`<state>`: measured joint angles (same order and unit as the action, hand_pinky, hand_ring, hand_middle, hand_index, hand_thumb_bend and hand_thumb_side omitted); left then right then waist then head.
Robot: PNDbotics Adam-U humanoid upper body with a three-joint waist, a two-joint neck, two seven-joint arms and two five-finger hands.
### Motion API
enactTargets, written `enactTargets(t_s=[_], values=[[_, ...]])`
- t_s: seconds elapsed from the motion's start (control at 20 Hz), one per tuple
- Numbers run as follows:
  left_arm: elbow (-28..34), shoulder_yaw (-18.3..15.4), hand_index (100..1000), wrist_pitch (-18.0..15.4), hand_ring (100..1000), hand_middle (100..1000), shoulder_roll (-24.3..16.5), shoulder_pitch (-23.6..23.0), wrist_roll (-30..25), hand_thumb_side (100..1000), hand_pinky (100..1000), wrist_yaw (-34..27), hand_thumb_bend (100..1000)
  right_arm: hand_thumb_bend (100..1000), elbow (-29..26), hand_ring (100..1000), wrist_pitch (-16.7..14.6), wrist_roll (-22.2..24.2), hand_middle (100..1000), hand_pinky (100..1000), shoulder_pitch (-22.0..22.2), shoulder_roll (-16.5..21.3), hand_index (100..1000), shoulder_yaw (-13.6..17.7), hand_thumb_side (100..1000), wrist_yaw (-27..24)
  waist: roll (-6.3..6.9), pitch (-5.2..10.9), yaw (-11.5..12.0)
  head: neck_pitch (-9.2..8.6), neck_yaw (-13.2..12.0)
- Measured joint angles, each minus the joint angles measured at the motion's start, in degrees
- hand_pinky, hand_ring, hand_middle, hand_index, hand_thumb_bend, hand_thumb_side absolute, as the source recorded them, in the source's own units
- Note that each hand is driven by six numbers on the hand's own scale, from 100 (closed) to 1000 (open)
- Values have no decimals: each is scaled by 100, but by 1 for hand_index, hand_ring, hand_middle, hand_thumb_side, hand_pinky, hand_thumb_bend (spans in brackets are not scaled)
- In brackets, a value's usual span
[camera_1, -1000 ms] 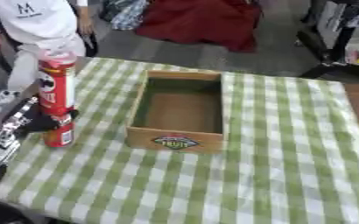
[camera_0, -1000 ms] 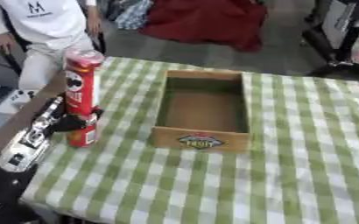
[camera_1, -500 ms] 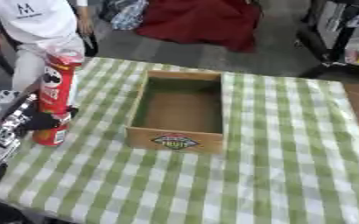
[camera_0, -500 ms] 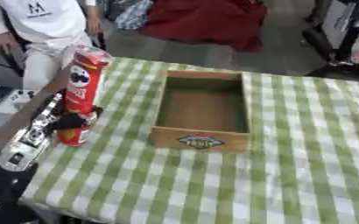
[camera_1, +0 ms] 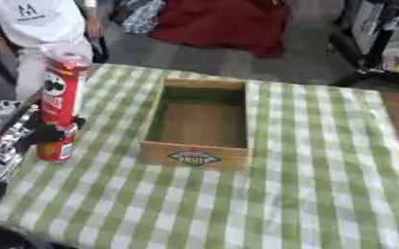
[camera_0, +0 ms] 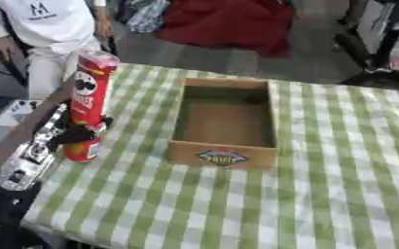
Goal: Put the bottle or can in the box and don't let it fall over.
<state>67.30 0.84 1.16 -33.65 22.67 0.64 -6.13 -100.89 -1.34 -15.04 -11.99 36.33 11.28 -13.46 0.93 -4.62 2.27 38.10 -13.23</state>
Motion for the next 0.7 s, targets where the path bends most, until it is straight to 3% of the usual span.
enactTargets(t_s=[0.7], values=[[613,-51,504,-83,444,464,46,198,292,195,873,-254,100,100,0,763,-4,-4,762,834,-4,0,826,-1,724,0,3,2,-11,2,426]])
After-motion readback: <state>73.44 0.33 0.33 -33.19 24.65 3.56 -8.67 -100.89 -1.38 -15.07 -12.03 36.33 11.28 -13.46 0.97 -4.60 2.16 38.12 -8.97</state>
